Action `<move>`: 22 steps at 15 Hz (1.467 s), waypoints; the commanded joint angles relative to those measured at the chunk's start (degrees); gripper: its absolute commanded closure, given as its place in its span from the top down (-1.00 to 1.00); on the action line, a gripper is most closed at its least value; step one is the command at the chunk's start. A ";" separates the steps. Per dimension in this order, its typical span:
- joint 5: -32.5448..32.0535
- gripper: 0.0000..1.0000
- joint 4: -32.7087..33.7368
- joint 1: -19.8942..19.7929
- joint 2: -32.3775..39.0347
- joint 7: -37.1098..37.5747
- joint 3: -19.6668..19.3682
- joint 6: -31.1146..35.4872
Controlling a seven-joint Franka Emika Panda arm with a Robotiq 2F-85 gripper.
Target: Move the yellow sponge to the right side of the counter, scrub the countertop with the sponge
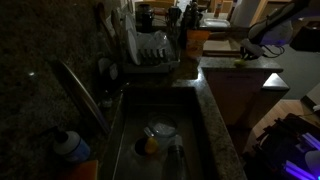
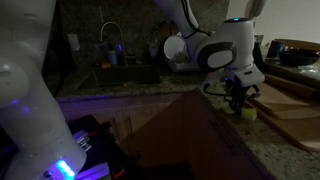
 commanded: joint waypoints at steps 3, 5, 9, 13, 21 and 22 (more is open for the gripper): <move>2.99 -0.91 5.58 -4.62 2.15 8.96 -1.58 -11.32; 4.02 -0.91 6.91 -5.84 2.39 12.06 -1.26 -13.39; 3.44 -0.02 8.58 -6.31 4.09 19.03 -1.51 -14.65; 2.50 0.55 9.01 -5.73 4.69 24.08 -1.59 -13.38; -4.06 1.00 6.90 -3.12 -0.79 30.52 -2.74 -11.42; -4.92 1.00 6.25 -2.60 -2.34 31.46 -2.95 -11.58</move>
